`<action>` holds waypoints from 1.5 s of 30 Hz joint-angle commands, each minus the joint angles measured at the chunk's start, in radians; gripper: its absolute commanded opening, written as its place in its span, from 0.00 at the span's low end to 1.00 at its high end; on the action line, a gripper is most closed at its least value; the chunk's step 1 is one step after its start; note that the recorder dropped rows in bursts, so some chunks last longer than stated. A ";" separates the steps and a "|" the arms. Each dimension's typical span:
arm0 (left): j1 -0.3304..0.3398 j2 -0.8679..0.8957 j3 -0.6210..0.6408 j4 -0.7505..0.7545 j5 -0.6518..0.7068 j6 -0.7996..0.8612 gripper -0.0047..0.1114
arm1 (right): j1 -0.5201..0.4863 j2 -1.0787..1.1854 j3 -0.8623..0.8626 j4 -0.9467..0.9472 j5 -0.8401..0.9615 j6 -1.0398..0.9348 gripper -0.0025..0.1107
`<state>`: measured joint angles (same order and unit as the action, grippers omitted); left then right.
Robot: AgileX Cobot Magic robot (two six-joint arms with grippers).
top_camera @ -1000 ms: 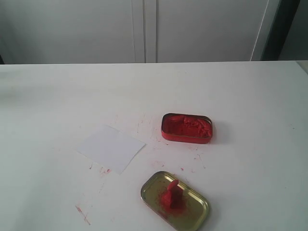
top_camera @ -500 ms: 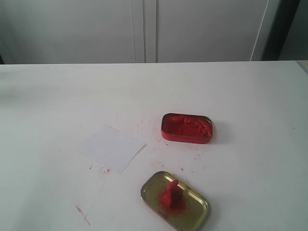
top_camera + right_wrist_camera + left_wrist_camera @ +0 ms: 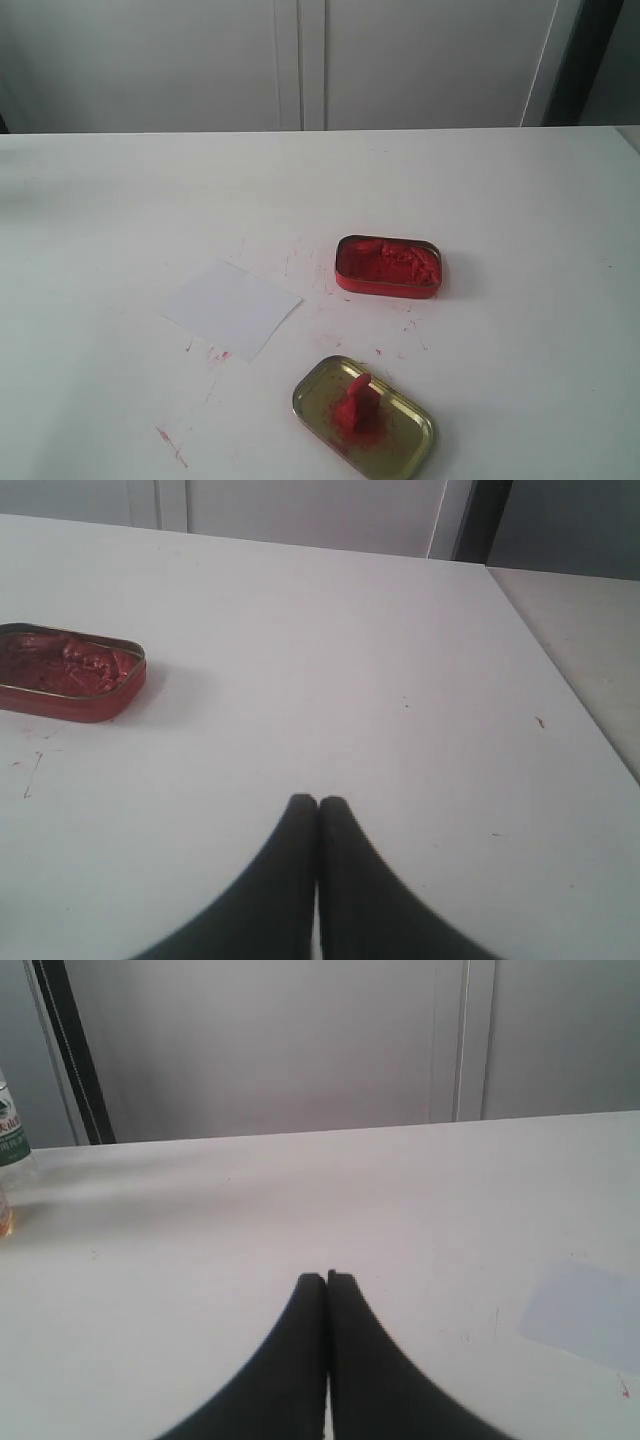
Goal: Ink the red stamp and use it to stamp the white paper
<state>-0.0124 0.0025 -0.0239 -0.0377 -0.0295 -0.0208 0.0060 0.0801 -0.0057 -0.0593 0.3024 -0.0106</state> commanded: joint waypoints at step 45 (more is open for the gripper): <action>0.000 0.895 -0.827 -0.120 1.027 0.269 0.04 | -0.006 -0.002 0.006 -0.001 -0.013 0.004 0.02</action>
<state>-0.0124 0.8507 -0.8433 -0.1270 0.9815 0.2339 0.0060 0.0801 -0.0057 -0.0593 0.3024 -0.0106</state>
